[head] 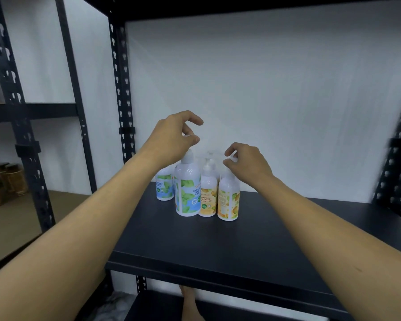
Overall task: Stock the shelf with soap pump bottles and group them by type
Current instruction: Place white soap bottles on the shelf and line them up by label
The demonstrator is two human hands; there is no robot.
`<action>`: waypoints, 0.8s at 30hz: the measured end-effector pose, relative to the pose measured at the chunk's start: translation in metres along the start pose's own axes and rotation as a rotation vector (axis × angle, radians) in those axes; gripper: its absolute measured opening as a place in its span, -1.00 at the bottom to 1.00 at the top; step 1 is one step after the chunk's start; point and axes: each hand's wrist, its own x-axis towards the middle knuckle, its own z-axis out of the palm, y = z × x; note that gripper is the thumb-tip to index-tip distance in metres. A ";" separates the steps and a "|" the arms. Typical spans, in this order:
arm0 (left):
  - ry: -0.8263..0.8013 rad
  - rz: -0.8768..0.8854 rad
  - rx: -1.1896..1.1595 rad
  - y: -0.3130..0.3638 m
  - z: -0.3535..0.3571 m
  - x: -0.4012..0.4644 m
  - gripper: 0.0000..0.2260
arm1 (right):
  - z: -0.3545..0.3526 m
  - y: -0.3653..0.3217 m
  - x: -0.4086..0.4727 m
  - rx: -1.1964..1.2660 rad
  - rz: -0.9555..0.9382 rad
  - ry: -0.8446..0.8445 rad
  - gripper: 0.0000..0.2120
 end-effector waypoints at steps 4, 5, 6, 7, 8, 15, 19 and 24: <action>-0.010 0.005 0.012 -0.004 0.000 0.001 -0.74 | -0.003 0.001 -0.004 -0.024 0.012 -0.003 -0.72; -0.011 0.011 0.019 -0.005 0.000 0.002 -0.74 | -0.003 0.000 -0.008 -0.063 -0.012 0.026 -0.68; -0.012 0.014 0.028 -0.007 -0.001 0.002 -0.74 | -0.002 -0.003 -0.012 -0.110 -0.050 0.070 -0.66; -0.015 0.015 0.039 -0.009 -0.002 0.003 -0.74 | -0.002 -0.007 -0.018 -0.144 -0.099 0.121 -0.64; -0.017 0.014 0.052 -0.012 -0.004 0.004 -0.75 | 0.000 -0.013 -0.026 -0.153 -0.152 0.169 -0.65; -0.030 -0.010 0.107 -0.044 -0.029 0.013 -0.75 | 0.041 -0.052 -0.086 -0.025 -0.321 -0.002 -0.70; -0.033 -0.032 0.130 -0.069 -0.045 0.020 -0.75 | 0.078 -0.068 -0.099 -0.041 -0.285 -0.213 -0.56; -0.036 -0.062 0.135 -0.105 -0.061 0.028 -0.75 | 0.122 -0.088 -0.099 -0.044 -0.130 -0.472 -0.25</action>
